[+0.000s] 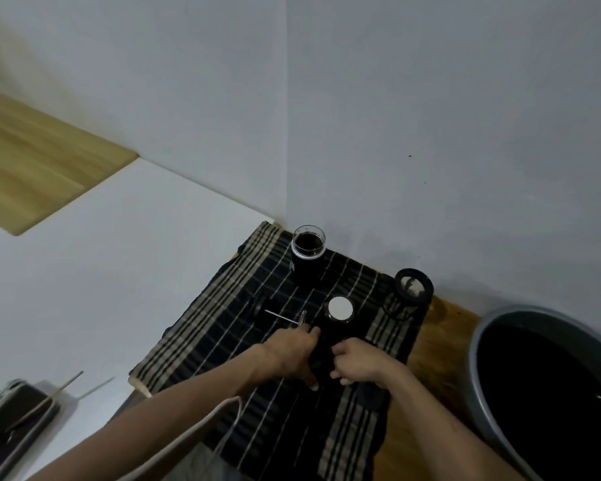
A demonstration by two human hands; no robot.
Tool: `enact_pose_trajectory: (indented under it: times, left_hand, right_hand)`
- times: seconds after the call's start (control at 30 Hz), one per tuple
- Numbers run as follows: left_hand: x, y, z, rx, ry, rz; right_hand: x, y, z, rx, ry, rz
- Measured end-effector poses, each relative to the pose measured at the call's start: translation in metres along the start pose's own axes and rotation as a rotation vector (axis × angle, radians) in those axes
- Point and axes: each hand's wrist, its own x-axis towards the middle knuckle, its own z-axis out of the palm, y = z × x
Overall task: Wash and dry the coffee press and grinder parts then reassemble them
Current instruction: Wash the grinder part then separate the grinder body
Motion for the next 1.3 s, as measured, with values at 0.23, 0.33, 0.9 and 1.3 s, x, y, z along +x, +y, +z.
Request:
enact_pose_trajectory:
  times: [0.23,0.33,0.9,1.3]
  left_hand:
    - [0.007,-0.054,-0.085,-0.243,0.045,-0.105]
    - [0.027,-0.081,-0.099,-0.358,0.273,-0.267]
    - [0.074,-0.062,-0.080,-0.854,0.682,0.044]
    - [0.058,0.079,-0.137,-1.767,0.078,0.141]
  right_hand:
    - [-0.025,-0.048,-0.070,0.021,0.043,-0.128]
    - [-0.021,-0.076,-0.095,0.104,0.212,-0.209]
    - [0.020,-0.125,-0.119,-0.270,0.571,-0.281]
    - [-0.154,-0.021,-0.219,0.216,0.808,-0.273]
